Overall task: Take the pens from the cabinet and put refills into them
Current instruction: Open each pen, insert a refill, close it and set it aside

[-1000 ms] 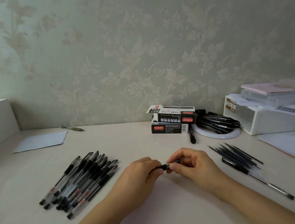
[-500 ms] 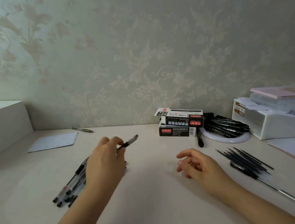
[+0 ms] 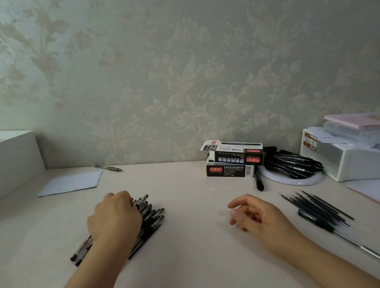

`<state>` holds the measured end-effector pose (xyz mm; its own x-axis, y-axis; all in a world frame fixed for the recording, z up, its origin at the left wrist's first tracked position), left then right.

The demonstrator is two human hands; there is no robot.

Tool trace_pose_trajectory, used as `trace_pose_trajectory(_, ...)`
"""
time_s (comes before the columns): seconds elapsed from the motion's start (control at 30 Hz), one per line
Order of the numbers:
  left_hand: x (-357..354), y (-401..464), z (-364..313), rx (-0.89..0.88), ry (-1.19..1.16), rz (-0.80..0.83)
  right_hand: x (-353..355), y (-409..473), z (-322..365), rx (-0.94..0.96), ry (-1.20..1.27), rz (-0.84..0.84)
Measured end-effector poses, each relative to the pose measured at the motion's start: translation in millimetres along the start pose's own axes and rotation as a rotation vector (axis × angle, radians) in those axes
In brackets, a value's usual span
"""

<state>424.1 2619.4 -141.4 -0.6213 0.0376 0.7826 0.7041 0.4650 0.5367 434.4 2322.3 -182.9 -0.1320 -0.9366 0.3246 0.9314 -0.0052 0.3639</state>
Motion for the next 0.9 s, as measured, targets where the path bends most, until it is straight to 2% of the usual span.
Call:
trace_pose_trajectory(0.17,3,0,-8,-0.041,-0.031,-0.046,2,-1,3,0.000,-0.019,-0.003)
trace_pose_trajectory(0.37,8,-25,-57,-0.329,-0.328,-0.093,6,-3,5,0.000,-0.019,-0.029)
trace_pose_trajectory(0.47,6,-51,-77,-0.497,-0.447,-0.013,4,-2,10,0.036,-0.065,-0.058)
trace_pose_trajectory(0.53,-2,-69,-93,-0.611,-0.478,0.084,15,0,13,0.097,-0.198,-0.135)
trace_pose_trajectory(0.67,-11,-85,-105,-0.737,-0.498,0.198,50,5,18,0.247,-0.756,-0.243)
trace_pose_trajectory(0.8,-12,-83,-102,-0.738,-0.512,0.210,79,8,6,0.094,-1.066,-0.254)
trace_pose_trajectory(0.9,-11,-83,-101,-0.733,-0.513,0.215,85,8,-4,0.026,-1.173,-0.237)
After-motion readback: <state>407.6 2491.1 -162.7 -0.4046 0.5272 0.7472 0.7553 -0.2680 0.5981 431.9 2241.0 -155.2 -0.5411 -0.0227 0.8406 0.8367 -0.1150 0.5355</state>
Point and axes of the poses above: each hand's wrist, its own y-axis towards the middle knuckle, its own x-axis out of the back of the hand, z = x × y, the point moved 6 cm from there along y, towards the middle knuckle, and after that the axes turned 15 degrees about -z, right-handed, at the moved point
